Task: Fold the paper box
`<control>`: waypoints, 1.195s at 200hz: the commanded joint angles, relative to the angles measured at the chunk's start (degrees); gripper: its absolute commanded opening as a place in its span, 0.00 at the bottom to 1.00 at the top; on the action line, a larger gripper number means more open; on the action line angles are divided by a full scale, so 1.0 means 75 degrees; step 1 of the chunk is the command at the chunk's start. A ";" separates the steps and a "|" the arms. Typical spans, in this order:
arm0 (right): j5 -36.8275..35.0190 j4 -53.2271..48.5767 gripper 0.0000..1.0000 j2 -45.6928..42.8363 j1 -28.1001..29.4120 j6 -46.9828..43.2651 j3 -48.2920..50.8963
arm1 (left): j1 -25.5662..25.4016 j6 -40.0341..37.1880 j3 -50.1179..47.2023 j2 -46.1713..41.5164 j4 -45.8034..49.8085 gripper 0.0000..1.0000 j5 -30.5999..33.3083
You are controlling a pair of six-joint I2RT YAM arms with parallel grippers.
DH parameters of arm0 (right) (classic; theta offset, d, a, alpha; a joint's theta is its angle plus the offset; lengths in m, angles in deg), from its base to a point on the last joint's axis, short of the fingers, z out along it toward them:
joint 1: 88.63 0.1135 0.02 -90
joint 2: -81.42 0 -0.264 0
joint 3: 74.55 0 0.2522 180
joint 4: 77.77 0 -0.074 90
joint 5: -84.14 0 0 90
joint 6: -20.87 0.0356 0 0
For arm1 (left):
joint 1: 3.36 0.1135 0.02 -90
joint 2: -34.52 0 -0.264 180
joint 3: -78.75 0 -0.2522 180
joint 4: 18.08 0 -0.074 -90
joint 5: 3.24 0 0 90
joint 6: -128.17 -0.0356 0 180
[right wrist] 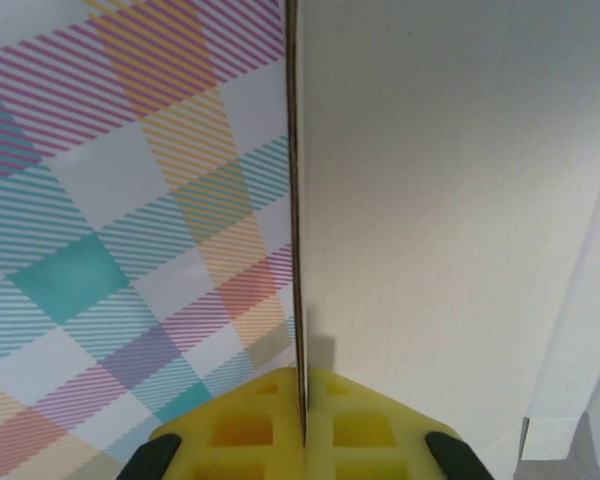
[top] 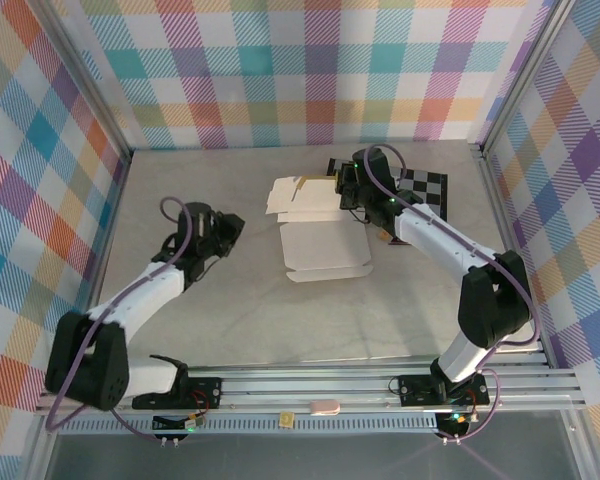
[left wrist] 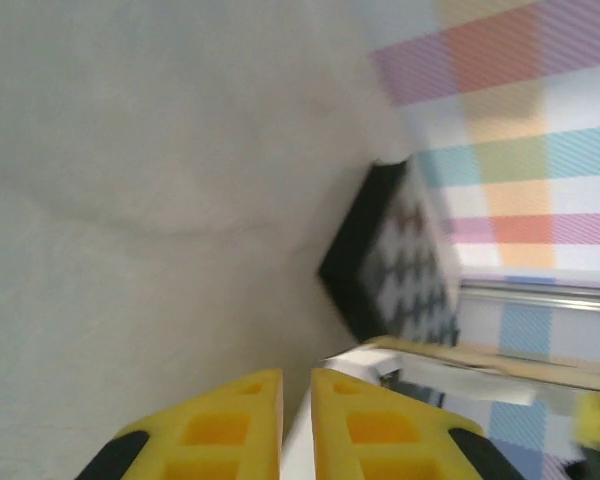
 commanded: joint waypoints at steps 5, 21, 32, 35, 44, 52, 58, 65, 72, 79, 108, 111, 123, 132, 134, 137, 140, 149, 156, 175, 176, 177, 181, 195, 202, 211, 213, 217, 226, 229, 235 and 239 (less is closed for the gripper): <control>-0.0217 -0.0603 0.00 -0.0069 0.0042 0.0474 -0.0285 | -0.0011 0.0599 -0.0365 0.1348 -0.3423 0.15 -0.1182; -0.0245 -0.0702 0.00 -0.0044 0.0045 0.0505 -0.0363 | -0.0055 0.0802 -0.0352 0.2107 -0.4477 0.16 -0.1397; -0.0278 -0.0750 0.00 -0.0044 0.0051 0.0546 -0.0389 | -0.0092 0.1011 -0.0295 0.2575 -0.5018 0.18 -0.1517; -0.0285 -0.0759 0.00 -0.0037 0.0047 0.0563 -0.0397 | -0.0109 0.1070 -0.0287 0.2677 -0.5159 0.19 -0.1535; -0.0301 -0.0786 0.00 -0.0021 0.0048 0.0604 -0.0415 | -0.0191 0.1208 -0.0241 0.3006 -0.5606 0.20 -0.1601; -0.0316 -0.0797 0.00 -0.0009 0.0045 0.0632 -0.0418 | -0.0270 0.1308 -0.0152 0.3280 -0.5883 0.20 -0.1668; -0.0316 -0.0806 0.00 -0.0003 0.0048 0.0655 -0.0429 | -0.0351 0.1371 -0.0078 0.3466 -0.6092 0.21 -0.1699; -0.0328 -0.0826 0.00 0.0004 0.0048 0.0673 -0.0436 | -0.0443 0.1446 -0.0019 0.3660 -0.6306 0.22 -0.1699; -0.0334 -0.0843 0.00 0.0014 0.0048 0.0685 -0.0431 | -0.0520 0.1519 0.0011 0.3810 -0.6486 0.22 -0.1657; -0.0350 -0.0843 0.00 0.0015 0.0046 0.0718 -0.0426 | -0.0583 0.1595 0.0020 0.3929 -0.6623 0.22 -0.1609; -0.0387 -0.0812 0.00 0.0030 0.0037 0.0727 -0.0438 | -0.0760 0.1857 0.0004 0.4206 -0.7279 0.24 -0.1379; -0.0381 -0.0818 0.00 0.0038 0.0031 0.0732 -0.0446 | -0.0773 0.1861 0.0004 0.4202 -0.7308 0.24 -0.1366; -0.0371 -0.0808 0.00 0.0050 0.0033 0.0750 -0.0443 | -0.0818 0.1859 0.0073 0.4188 -0.7300 0.24 -0.1368; -0.0369 -0.0791 0.00 0.0056 0.0032 0.0752 -0.0446 | -0.0853 0.1870 0.0115 0.4174 -0.7296 0.24 -0.1376; -0.0365 -0.0795 0.00 0.0061 0.0035 0.0755 -0.0449 | -0.0864 0.1870 0.0119 0.4172 -0.7300 0.24 -0.1380; -0.0363 -0.0789 0.00 0.0071 0.0034 0.0755 -0.0452 | -0.0884 0.1870 0.0121 0.4154 -0.7305 0.25 -0.1366; -0.0373 -0.0786 0.00 0.0074 0.0033 0.0768 -0.0452 | -0.0897 0.1865 0.0114 0.4134 -0.7298 0.25 -0.1357; -0.0375 -0.0768 0.00 0.0091 0.0037 0.0794 -0.0439 | -0.0950 0.1829 0.0078 0.4054 -0.7273 0.25 -0.1297; -0.0364 -0.0752 0.00 0.0097 0.0037 0.0804 -0.0439 | -0.0993 0.1758 0.0044 0.3981 -0.7246 0.26 -0.1248; -0.0308 -0.0708 0.00 0.0132 0.0037 0.0832 -0.0433 | -0.1076 0.1460 0.0075 0.3789 -0.6804 0.28 -0.1231; -0.0296 -0.0710 0.00 0.0132 0.0037 0.0837 -0.0434 | -0.1078 0.1437 0.0081 0.3781 -0.6780 0.28 -0.1232; -0.0296 -0.0710 0.00 0.0132 0.0037 0.0837 -0.0434 | -0.1078 0.1413 0.0089 0.3771 -0.6744 0.28 -0.1238; -0.0282 -0.0712 0.00 0.0124 0.0037 0.0838 -0.0447 | -0.1089 0.1336 0.0132 0.3757 -0.6614 0.28 -0.1269; -0.0225 -0.0706 0.00 0.0132 0.0036 0.0830 -0.0439 | -0.1114 0.1035 0.0330 0.3678 -0.6061 0.31 -0.1370; -0.0195 -0.0697 0.00 0.0132 0.0036 0.0827 -0.0432 | -0.1134 0.0824 0.0416 0.3581 -0.5688 0.32 -0.1358; -0.0147 -0.0688 0.00 0.0118 0.0029 0.0827 -0.0409 | -0.1158 0.0503 0.0524 0.3393 -0.5099 0.34 -0.1260; -0.0142 -0.0691 0.00 0.0120 0.0032 0.0827 -0.0405 | -0.1160 0.0430 0.0544 0.3341 -0.4970 0.35 -0.1225; -0.0132 -0.0681 0.00 0.0109 0.0042 0.0829 -0.0398 | -0.1178 0.0280 0.0582 0.3249 -0.4726 0.36 -0.1157; -0.0107 -0.0682 0.00 0.0088 0.0037 0.0820 -0.0389 | -0.1205 -0.0100 0.0718 0.3073 -0.4268 0.38 -0.1078; -0.0106 -0.0689 0.00 0.0081 0.0037 0.0822 -0.0385 | -0.1224 -0.0207 0.0776 0.3019 -0.4059 0.38 -0.1061; -0.0094 -0.0703 0.00 0.0062 0.0037 0.0820 -0.0371 | -0.1251 -0.0494 0.0895 0.2927 -0.3635 0.39 -0.1016; -0.0085 -0.0697 0.00 0.0055 0.0034 0.0813 -0.0371 | -0.1280 -0.0673 0.1005 0.2877 -0.3351 0.40 -0.0991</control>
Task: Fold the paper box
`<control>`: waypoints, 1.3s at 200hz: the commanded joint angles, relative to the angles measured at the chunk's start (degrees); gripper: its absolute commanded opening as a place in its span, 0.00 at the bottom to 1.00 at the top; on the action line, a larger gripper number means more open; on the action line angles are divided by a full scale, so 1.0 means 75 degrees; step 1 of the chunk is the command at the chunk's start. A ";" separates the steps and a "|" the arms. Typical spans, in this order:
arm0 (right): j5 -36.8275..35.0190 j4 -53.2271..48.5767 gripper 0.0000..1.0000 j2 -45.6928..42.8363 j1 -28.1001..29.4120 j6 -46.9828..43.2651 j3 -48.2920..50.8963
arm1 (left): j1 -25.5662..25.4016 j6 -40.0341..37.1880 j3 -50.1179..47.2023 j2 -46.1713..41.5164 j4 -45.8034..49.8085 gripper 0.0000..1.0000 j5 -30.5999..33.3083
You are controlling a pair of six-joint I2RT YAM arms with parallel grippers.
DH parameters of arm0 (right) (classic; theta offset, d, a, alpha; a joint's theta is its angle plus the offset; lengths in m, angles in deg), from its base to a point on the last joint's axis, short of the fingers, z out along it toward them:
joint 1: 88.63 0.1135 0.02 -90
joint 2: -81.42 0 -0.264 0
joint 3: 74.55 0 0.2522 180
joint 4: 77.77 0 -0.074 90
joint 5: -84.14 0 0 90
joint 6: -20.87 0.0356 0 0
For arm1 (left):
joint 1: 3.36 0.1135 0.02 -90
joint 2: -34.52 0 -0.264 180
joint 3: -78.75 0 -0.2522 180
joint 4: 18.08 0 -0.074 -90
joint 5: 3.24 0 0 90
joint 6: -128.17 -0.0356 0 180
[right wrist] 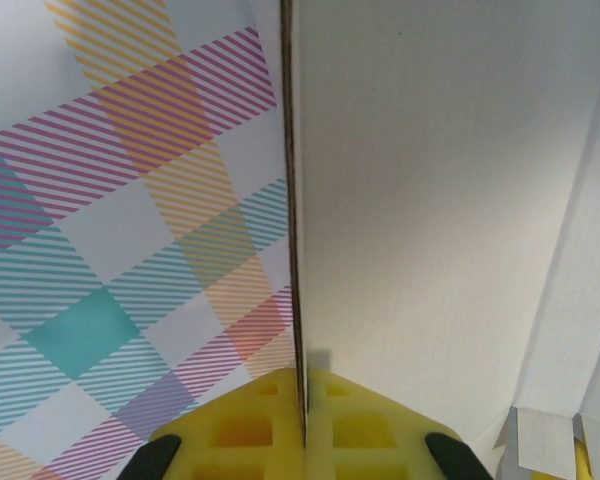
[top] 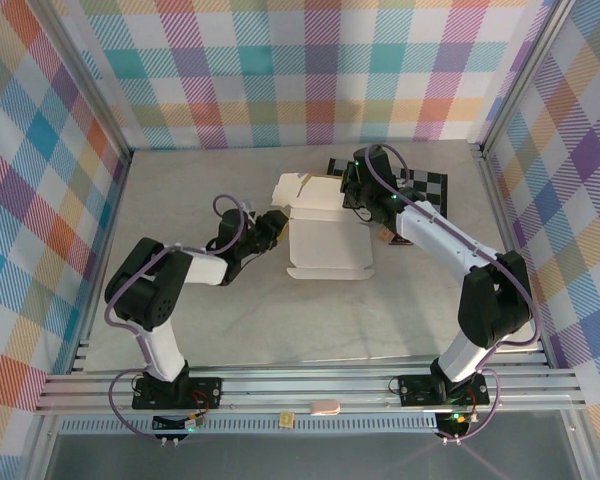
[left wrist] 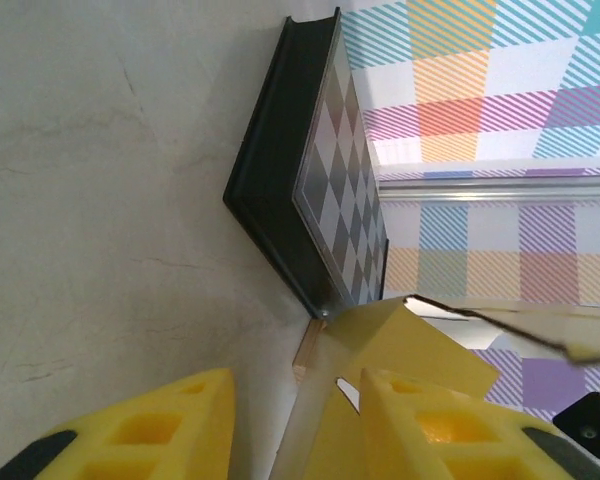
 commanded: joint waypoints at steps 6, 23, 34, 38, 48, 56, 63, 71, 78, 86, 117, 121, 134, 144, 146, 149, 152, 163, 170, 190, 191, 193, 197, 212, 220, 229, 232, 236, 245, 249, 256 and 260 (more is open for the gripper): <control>0.0294 -0.0134 0.00 0.0039 0.0057 0.0260 -0.0142 | -0.0242 -0.1571 0.0778 -0.0754 0.2005 0.41 0.0221; 0.0366 -0.0152 0.00 0.0013 0.0063 0.0247 -0.0136 | -0.0394 -0.2235 0.1243 -0.0906 0.3293 0.44 0.0554; 0.0411 -0.0138 0.00 0.0000 0.0063 0.0257 -0.0111 | -0.0473 -0.2563 0.1477 -0.0892 0.3781 0.45 0.0700; 0.0423 -0.0135 0.00 0.0003 0.0063 0.0261 -0.0109 | -0.0497 -0.2651 0.1573 -0.0874 0.3985 0.45 0.0743; 0.0438 -0.0131 0.00 -0.0007 0.0074 0.0272 -0.0084 | -0.0567 -0.2876 0.1815 -0.0778 0.4465 0.45 0.0833; 0.0445 -0.0125 0.00 -0.0019 0.0074 0.0276 -0.0077 | -0.0640 -0.3054 0.1971 -0.0721 0.4784 0.45 0.0918; 0.0455 -0.0130 0.00 -0.0032 0.0086 0.0279 -0.0063 | -0.0703 -0.3198 0.2082 -0.0670 0.5037 0.45 0.1011; 0.0459 -0.0099 0.00 -0.0043 0.0083 0.0282 -0.0039 | -0.0774 -0.3332 0.2199 -0.0620 0.5246 0.45 0.1079; 0.0455 -0.0091 0.00 -0.0060 0.0097 0.0296 -0.0021 | -0.0826 -0.3429 0.2276 -0.0566 0.5425 0.45 0.1127; 0.0443 -0.0094 0.00 -0.0084 0.0098 0.0300 0.0020 | -0.0866 -0.3495 0.2328 -0.0538 0.5541 0.45 0.1157; 0.0414 -0.0062 0.00 -0.0148 0.0101 0.0282 0.0115 | -0.0978 -0.3795 0.2345 -0.0711 0.5664 0.44 0.1339; 0.0425 -0.0070 0.00 -0.0159 0.0097 0.0271 0.0123 | -0.0994 -0.3859 0.2371 -0.0766 0.5738 0.44 0.1391; 0.0432 -0.0094 0.00 -0.0173 0.0098 0.0230 0.0140 | -0.1032 -0.4066 0.2433 -0.0975 0.5986 0.45 0.1580; 0.0450 -0.0131 0.00 -0.0183 0.0088 0.0230 0.0169 | -0.1041 -0.4229 0.2468 -0.1166 0.6143 0.45 0.1716; 0.0450 -0.0137 0.00 -0.0184 0.0095 0.0225 0.0171 | -0.1043 -0.4258 0.2478 -0.1201 0.6182 0.45 0.1736; 0.0450 -0.0143 0.00 -0.0185 0.0098 0.0223 0.0181 | -0.1053 -0.4294 0.2493 -0.1255 0.6245 0.45 0.1769; 0.0450 -0.0136 0.00 -0.0200 0.0098 0.0230 0.0186 | -0.1055 -0.4354 0.2506 -0.1295 0.6298 0.45 0.1796; 0.0444 -0.0143 0.00 -0.0196 0.0098 0.0234 0.0198 | -0.1056 -0.4492 0.2557 -0.1384 0.6462 0.44 0.1827; 0.0449 -0.0144 0.00 -0.0187 0.0116 0.0246 0.0188 | -0.1056 -0.4578 0.2605 -0.1388 0.6561 0.43 0.1805; 0.0479 -0.0133 0.00 -0.0142 0.0116 0.0285 0.0152 | -0.1067 -0.4664 0.2656 -0.1299 0.6541 0.39 0.1615; 0.0476 -0.0133 0.00 -0.0139 0.0113 0.0283 0.0146 | -0.1073 -0.4663 0.2657 -0.1291 0.6532 0.38 0.1603; 0.0480 -0.0138 0.00 -0.0140 0.0119 0.0282 0.0142 | -0.1078 -0.4669 0.2648 -0.1285 0.6517 0.38 0.1588; 0.0484 -0.0140 0.00 -0.0127 0.0123 0.0295 0.0129 | -0.1079 -0.4670 0.2649 -0.1256 0.6468 0.37 0.1550; 0.0485 -0.0143 0.00 -0.0120 0.0133 0.0293 0.0105 | -0.1113 -0.4668 0.2701 -0.1150 0.6342 0.32 0.1409; 0.0491 -0.0146 0.00 -0.0113 0.0133 0.0285 0.0105 | -0.1153 -0.4700 0.2764 -0.1097 0.6322 0.31 0.1392; 0.0496 -0.0161 0.00 -0.0124 0.0136 0.0293 0.0111 | -0.1215 -0.4792 0.2857 -0.1072 0.6368 0.30 0.1431; 0.0491 -0.0156 0.00 -0.0131 0.0134 0.0298 0.0116 | -0.1238 -0.4827 0.2900 -0.1062 0.6411 0.30 0.1457; 0.0485 -0.0166 0.00 -0.0143 0.0136 0.0298 0.0137 | -0.1273 -0.4863 0.2950 -0.1054 0.6469 0.30 0.1492; 0.0467 -0.0167 0.00 -0.0161 0.0133 0.0300 0.0163 | -0.1341 -0.4957 0.3034 -0.1065 0.6651 0.32 0.1634; 0.0453 -0.0177 0.00 -0.0176 0.0133 0.0289 0.0181 | -0.1368 -0.4978 0.3043 -0.1090 0.6706 0.34 0.1709; 0.0418 -0.0189 0.00 -0.0195 0.0133 0.0286 0.0193 | -0.1394 -0.4971 0.2986 -0.1183 0.6798 0.39 0.1882; 0.0398 -0.0196 0.00 -0.0208 0.0127 0.0282 0.0199 | -0.1395 -0.4959 0.2928 -0.1257 0.6838 0.42 0.1988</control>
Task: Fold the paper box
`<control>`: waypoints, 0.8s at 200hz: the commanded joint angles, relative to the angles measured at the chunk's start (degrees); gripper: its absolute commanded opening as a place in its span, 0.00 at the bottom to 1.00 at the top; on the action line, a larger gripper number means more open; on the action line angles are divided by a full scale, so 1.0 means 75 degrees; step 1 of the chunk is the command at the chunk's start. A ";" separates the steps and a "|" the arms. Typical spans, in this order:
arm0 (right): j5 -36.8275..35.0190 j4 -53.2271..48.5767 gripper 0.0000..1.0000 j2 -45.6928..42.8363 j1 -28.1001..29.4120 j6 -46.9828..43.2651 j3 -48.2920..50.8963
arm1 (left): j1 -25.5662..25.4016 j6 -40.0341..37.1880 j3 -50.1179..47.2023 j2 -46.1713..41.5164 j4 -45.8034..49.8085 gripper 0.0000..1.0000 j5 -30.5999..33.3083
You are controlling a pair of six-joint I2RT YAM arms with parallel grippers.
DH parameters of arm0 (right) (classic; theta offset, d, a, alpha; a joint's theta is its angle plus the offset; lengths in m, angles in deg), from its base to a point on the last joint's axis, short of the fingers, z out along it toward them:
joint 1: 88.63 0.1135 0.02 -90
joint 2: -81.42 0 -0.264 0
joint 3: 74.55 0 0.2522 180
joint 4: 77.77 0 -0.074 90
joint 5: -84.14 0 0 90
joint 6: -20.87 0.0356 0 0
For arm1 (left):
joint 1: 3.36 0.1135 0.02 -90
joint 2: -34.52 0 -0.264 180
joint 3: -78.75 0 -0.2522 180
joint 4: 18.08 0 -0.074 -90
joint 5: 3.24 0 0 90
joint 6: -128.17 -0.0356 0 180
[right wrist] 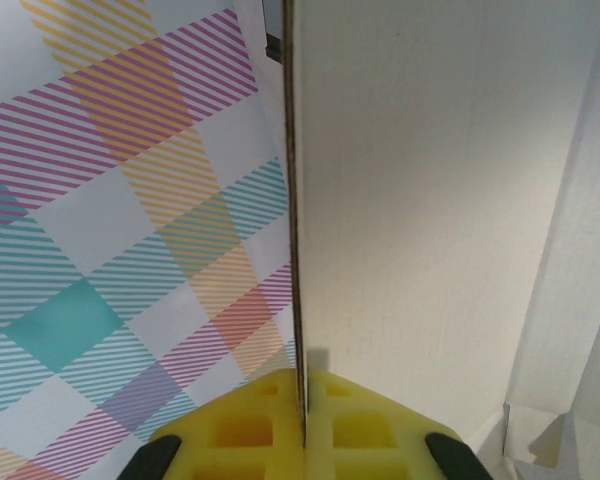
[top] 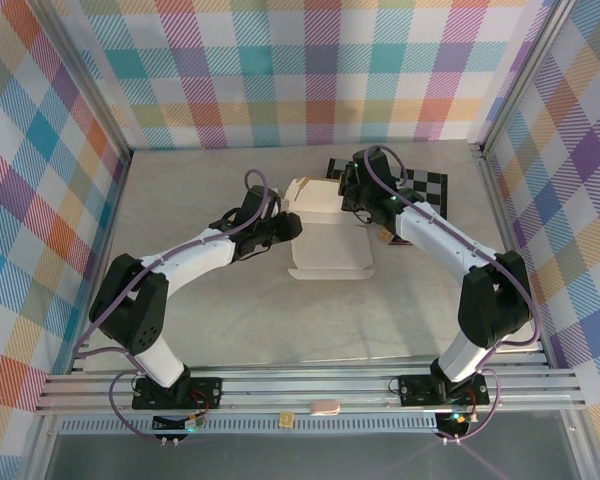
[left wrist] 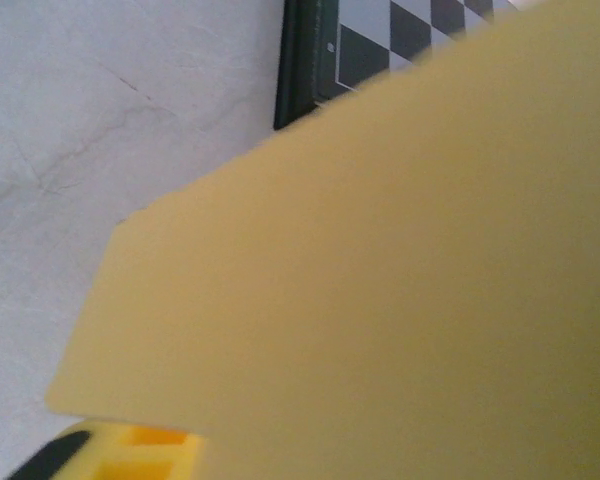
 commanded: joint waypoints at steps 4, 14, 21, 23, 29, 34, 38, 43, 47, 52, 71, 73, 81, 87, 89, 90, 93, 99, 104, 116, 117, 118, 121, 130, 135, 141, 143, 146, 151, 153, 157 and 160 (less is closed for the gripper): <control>0.0117 -0.0196 0.00 -0.0216 0.0110 0.0260 0.0117 | -0.0227 -0.0222 0.0208 -0.0266 0.0174 0.44 0.0399; 0.0074 -0.0203 0.00 -0.0243 0.0094 0.0270 0.0134 | -0.0227 -0.0119 -0.0018 -0.0577 0.0237 0.48 0.0618; 0.0067 -0.0218 0.00 -0.0250 0.0085 0.0274 0.0152 | -0.0218 -0.0105 -0.0189 -0.0859 0.0245 0.50 0.0676; 0.0058 -0.0211 0.00 -0.0257 0.0077 0.0271 0.0152 | -0.0219 -0.0101 -0.0249 -0.0947 0.0241 0.50 0.0699; 0.0067 -0.0211 0.00 -0.0262 0.0070 0.0270 0.0152 | -0.0221 -0.0061 -0.0417 -0.1232 0.0252 0.51 0.0732; 0.0058 -0.0223 0.00 -0.0264 0.0052 0.0281 0.0152 | -0.0188 0.0012 -0.0584 -0.1431 0.0219 0.51 0.0724; 0.0050 -0.0214 0.00 -0.0266 0.0045 0.0292 0.0153 | -0.0145 0.0077 -0.0752 -0.1678 0.0160 0.51 0.0670; 0.0061 -0.0217 0.00 -0.0271 0.0043 0.0299 0.0142 | -0.0066 0.0182 -0.0984 -0.1895 0.0059 0.50 0.0564; 0.0056 -0.0214 0.00 -0.0272 0.0029 0.0294 0.0132 | 0.0013 0.0347 -0.1186 -0.2126 -0.0036 0.49 0.0469; 0.0055 -0.0217 0.00 -0.0276 0.0021 0.0304 0.0116 | 0.0142 0.0580 -0.1455 -0.2363 -0.0199 0.48 0.0336; 0.0044 -0.0245 0.00 -0.0271 0.0020 0.0317 0.0043 | 0.0793 0.1660 -0.2472 -0.2952 -0.0971 0.42 -0.0202; 0.0044 -0.0244 0.00 -0.0265 0.0017 0.0311 0.0031 | 0.0863 0.1755 -0.2562 -0.2968 -0.1054 0.41 -0.0255; 0.0055 -0.0264 0.00 -0.0243 0.0018 0.0305 -0.0008 | 0.1156 0.2302 -0.2930 -0.2968 -0.1495 0.39 -0.0517; 0.0067 -0.0258 0.00 -0.0232 0.0016 0.0322 -0.0038 | 0.1315 0.2648 -0.3148 -0.2905 -0.1837 0.37 -0.0667; 0.0073 -0.0262 0.00 -0.0232 0.0019 0.0321 -0.0044 | 0.1375 0.2723 -0.3203 -0.2871 -0.1947 0.37 -0.0706; 0.0076 -0.0264 0.00 -0.0224 0.0018 0.0319 -0.0046 | 0.1388 0.2777 -0.3240 -0.2857 -0.1996 0.37 -0.0728; 0.0079 -0.0256 0.00 -0.0226 0.0016 0.0313 -0.0058 | 0.1452 0.2898 -0.3301 -0.2802 -0.2147 0.36 -0.0776; 0.0087 -0.0247 0.00 -0.0209 0.0015 0.0305 -0.0071 | 0.1542 0.3097 -0.3382 -0.2648 -0.2426 0.36 -0.0874; 0.0101 -0.0274 0.00 -0.0204 0.0019 0.0305 -0.0079 | 0.1582 0.3228 -0.3415 -0.2496 -0.2655 0.36 -0.0956; 0.0101 -0.0291 0.00 -0.0193 0.0017 0.0317 -0.0082 | 0.1625 0.3477 -0.3362 -0.2043 -0.3187 0.35 -0.1147; 0.0102 -0.0291 0.00 -0.0198 0.0022 0.0317 -0.0076 | 0.1625 0.3488 -0.3349 -0.2010 -0.3226 0.35 -0.1165; 0.0102 -0.0290 0.00 -0.0201 0.0019 0.0317 -0.0073 | 0.1625 0.3499 -0.3336 -0.1964 -0.3263 0.35 -0.1180; 0.0102 -0.0290 0.00 -0.0200 0.0017 0.0329 -0.0071 | 0.1625 0.3541 -0.3306 -0.1835 -0.3380 0.35 -0.1228; 0.0092 -0.0273 0.00 -0.0204 0.0016 0.0346 -0.0047 | 0.1636 0.3663 -0.3205 -0.1447 -0.3699 0.36 -0.1328; 0.0099 -0.0277 0.00 -0.0204 0.0018 0.0353 -0.0046 | 0.1634 0.3758 -0.3183 -0.1269 -0.3938 0.36 -0.1359; 0.0097 -0.0274 0.00 -0.0210 0.0016 0.0341 -0.0049 | 0.1636 0.3878 -0.3182 -0.1024 -0.4226 0.36 -0.1359; 0.0101 -0.0271 0.00 -0.0212 0.0016 0.0340 -0.0047 | 0.1636 0.3912 -0.3182 -0.0959 -0.4325 0.36 -0.1362; 0.0092 -0.0267 0.00 -0.0213 0.0016 0.0336 -0.0047 | 0.1636 0.3959 -0.3182 -0.0862 -0.4480 0.36 -0.1365; 0.0102 -0.0276 0.00 -0.0206 0.0016 0.0333 -0.0047 | 0.1636 0.4047 -0.3183 -0.0720 -0.4701 0.37 -0.1350; 0.0102 -0.0269 0.00 -0.0211 0.0016 0.0327 -0.0047 | 0.1636 0.4081 -0.3183 -0.0678 -0.4766 0.37 -0.1348; 0.0102 -0.0269 0.00 -0.0220 0.0016 0.0329 -0.0047 | 0.1636 0.4142 -0.3167 -0.0571 -0.4909 0.37 -0.1327; 0.0094 -0.0277 0.00 -0.0221 0.0016 0.0333 -0.0048 | 0.1628 0.4192 -0.3161 -0.0506 -0.5005 0.37 -0.1319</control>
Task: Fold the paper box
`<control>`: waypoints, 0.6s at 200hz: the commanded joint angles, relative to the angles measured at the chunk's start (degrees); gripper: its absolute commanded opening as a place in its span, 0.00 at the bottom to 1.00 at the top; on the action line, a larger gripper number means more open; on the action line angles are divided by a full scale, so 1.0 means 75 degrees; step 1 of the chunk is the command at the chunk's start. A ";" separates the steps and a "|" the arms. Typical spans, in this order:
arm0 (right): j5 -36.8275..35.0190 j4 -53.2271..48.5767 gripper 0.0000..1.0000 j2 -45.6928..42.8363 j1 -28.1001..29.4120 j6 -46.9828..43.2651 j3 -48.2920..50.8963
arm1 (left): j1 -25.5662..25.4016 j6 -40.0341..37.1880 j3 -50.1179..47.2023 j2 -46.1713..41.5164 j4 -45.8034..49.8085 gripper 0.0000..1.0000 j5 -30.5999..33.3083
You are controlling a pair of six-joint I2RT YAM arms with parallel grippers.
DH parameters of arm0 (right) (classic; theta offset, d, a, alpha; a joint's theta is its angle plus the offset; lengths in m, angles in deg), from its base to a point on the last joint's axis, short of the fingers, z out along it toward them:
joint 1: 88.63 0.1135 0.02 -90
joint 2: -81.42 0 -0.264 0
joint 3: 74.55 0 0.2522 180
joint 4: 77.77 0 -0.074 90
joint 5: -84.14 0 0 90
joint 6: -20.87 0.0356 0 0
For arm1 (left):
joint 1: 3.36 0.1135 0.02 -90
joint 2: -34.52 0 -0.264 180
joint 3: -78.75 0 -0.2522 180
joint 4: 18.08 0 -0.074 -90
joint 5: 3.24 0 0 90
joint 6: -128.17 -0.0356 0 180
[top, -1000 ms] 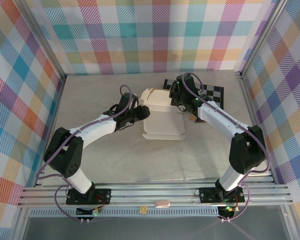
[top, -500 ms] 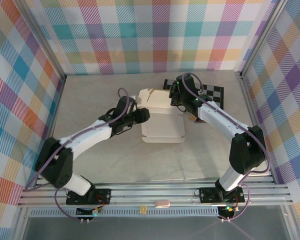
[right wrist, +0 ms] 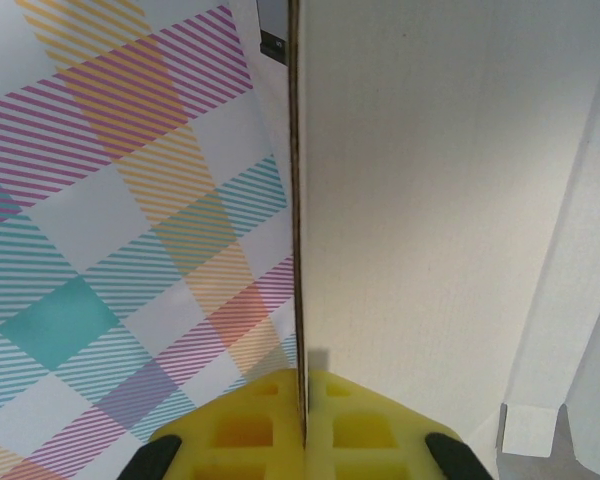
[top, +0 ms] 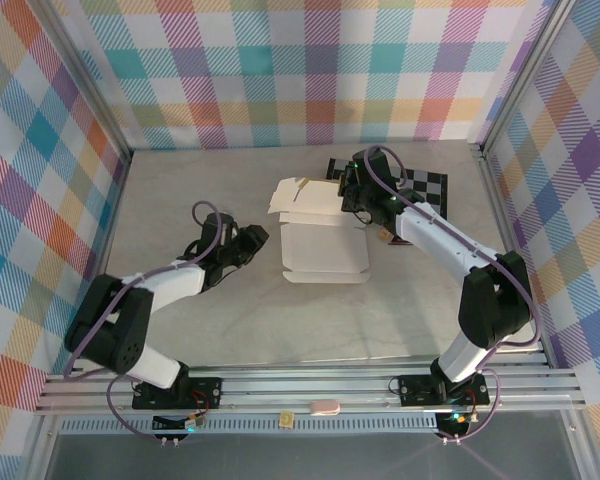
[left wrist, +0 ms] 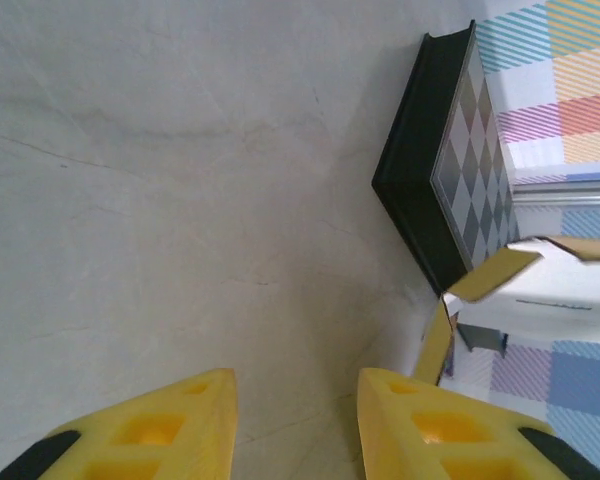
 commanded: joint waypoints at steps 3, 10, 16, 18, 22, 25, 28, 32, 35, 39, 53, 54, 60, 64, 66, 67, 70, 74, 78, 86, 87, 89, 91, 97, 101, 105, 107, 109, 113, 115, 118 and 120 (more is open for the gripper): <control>0.0066 -0.0214 0.00 -0.0185 0.0012 0.0323 -0.0061 | 0.0015 0.0782 0.0172 0.0547 -0.1783 0.37 -0.0255; 0.0061 -0.0218 0.00 -0.0188 0.0007 0.0313 -0.0050 | 0.0013 0.0887 0.0177 0.0657 -0.2038 0.38 -0.0239; 0.0064 -0.0220 0.00 -0.0183 0.0004 0.0318 -0.0039 | 0.0013 0.0959 0.0188 0.0745 -0.2213 0.39 -0.0238; 0.0072 -0.0227 0.00 -0.0188 0.0015 0.0322 -0.0032 | 0.0013 0.0976 0.0198 0.0771 -0.2280 0.39 -0.0257; 0.0073 -0.0215 0.00 -0.0187 0.0013 0.0333 -0.0021 | 0.0013 0.1009 0.0221 0.0831 -0.2357 0.39 -0.0266; 0.0078 -0.0201 0.00 -0.0186 0.0011 0.0334 -0.0015 | 0.0013 0.1027 0.0243 0.0875 -0.2399 0.39 -0.0290; 0.0079 -0.0203 0.00 -0.0188 0.0010 0.0335 -0.0015 | 0.0006 0.1039 0.0274 0.0902 -0.2421 0.39 -0.0305; 0.0089 -0.0183 0.00 -0.0191 0.0010 0.0335 -0.0009 | 0.0002 0.1041 0.0296 0.0940 -0.2434 0.40 -0.0310; 0.0091 -0.0182 0.00 -0.0191 0.0010 0.0335 -0.0014 | 0.0001 0.1045 0.0313 0.0963 -0.2444 0.40 -0.0310; 0.0090 -0.0171 0.00 -0.0188 0.0016 0.0341 -0.0014 | -0.0010 0.1052 0.0320 0.0987 -0.2473 0.40 -0.0310; 0.0091 -0.0159 0.00 -0.0170 0.0016 0.0344 -0.0035 | -0.0028 0.1113 0.0377 0.1123 -0.2603 0.41 -0.0343; 0.0091 -0.0159 0.00 -0.0169 0.0019 0.0345 -0.0037 | -0.0031 0.1118 0.0377 0.1135 -0.2625 0.41 -0.0350; 0.0090 -0.0159 0.00 -0.0164 0.0011 0.0346 -0.0048 | -0.0045 0.1173 0.0383 0.1199 -0.2746 0.41 -0.0374; 0.0091 -0.0153 0.00 -0.0155 0.0010 0.0356 -0.0055 | -0.0067 0.1211 0.0385 0.1246 -0.2807 0.41 -0.0390; 0.0088 -0.0148 0.00 -0.0148 0.0016 0.0358 -0.0060 | -0.0077 0.1230 0.0388 0.1265 -0.2839 0.41 -0.0400; 0.0089 -0.0148 0.00 -0.0147 0.0013 0.0358 -0.0061 | -0.0079 0.1229 0.0383 0.1276 -0.2848 0.41 -0.0402; 0.0091 -0.0140 0.00 -0.0146 0.0011 0.0358 -0.0061 | -0.0096 0.1259 0.0379 0.1295 -0.2875 0.41 -0.0404; 0.0091 -0.0129 0.00 -0.0136 0.0010 0.0369 -0.0073 | -0.0109 0.1277 0.0377 0.1319 -0.2913 0.41 -0.0398; 0.0091 -0.0127 0.00 -0.0132 0.0018 0.0370 -0.0073 | -0.0126 0.1286 0.0371 0.1322 -0.2927 0.41 -0.0387; 0.0102 -0.0113 0.00 -0.0118 0.0010 0.0380 -0.0085 | -0.0161 0.1280 0.0364 0.1345 -0.2952 0.41 -0.0370; 0.0102 -0.0112 0.00 -0.0114 0.0010 0.0381 -0.0085 | -0.0168 0.1284 0.0365 0.1345 -0.2957 0.41 -0.0369; 0.0102 -0.0112 0.00 -0.0118 0.0010 0.0381 -0.0091 | -0.0173 0.1280 0.0359 0.1346 -0.2970 0.41 -0.0369; 0.0102 -0.0106 0.00 -0.0121 0.0010 0.0381 -0.0095 | -0.0183 0.1285 0.0364 0.1349 -0.2980 0.41 -0.0369; 0.0111 -0.0093 0.00 -0.0104 0.0011 0.0381 -0.0096 | -0.0203 0.1280 0.0374 0.1371 -0.3010 0.41 -0.0386; 0.0114 -0.0089 0.00 -0.0107 0.0010 0.0381 -0.0108 | -0.0218 0.1280 0.0392 0.1389 -0.3019 0.41 -0.0400; 0.0120 -0.0077 0.00 -0.0097 0.0011 0.0390 -0.0108 | -0.0237 0.1279 0.0405 0.1404 -0.3011 0.41 -0.0408; 0.0113 -0.0083 0.00 -0.0093 0.0010 0.0392 -0.0108 | -0.0243 0.1285 0.0414 0.1413 -0.3010 0.41 -0.0405; 0.0108 -0.0087 0.00 -0.0089 0.0010 0.0384 -0.0108 | -0.0253 0.1287 0.0419 0.1416 -0.3033 0.41 -0.0410; 0.0114 -0.0079 0.00 -0.0098 0.0010 0.0393 -0.0109 | -0.0273 0.1287 0.0424 0.1427 -0.3048 0.41 -0.0404; 0.0114 -0.0077 0.00 -0.0099 0.0013 0.0393 -0.0108 | -0.0278 0.1287 0.0439 0.1437 -0.3049 0.42 -0.0404; 0.0108 -0.0075 0.00 -0.0099 0.0017 0.0396 -0.0108 | -0.0296 0.1289 0.0439 0.1439 -0.3056 0.42 -0.0404; 0.0113 -0.0076 0.00 -0.0090 0.0012 0.0400 -0.0102 | -0.0301 0.1296 0.0454 0.1440 -0.3065 0.42 -0.0398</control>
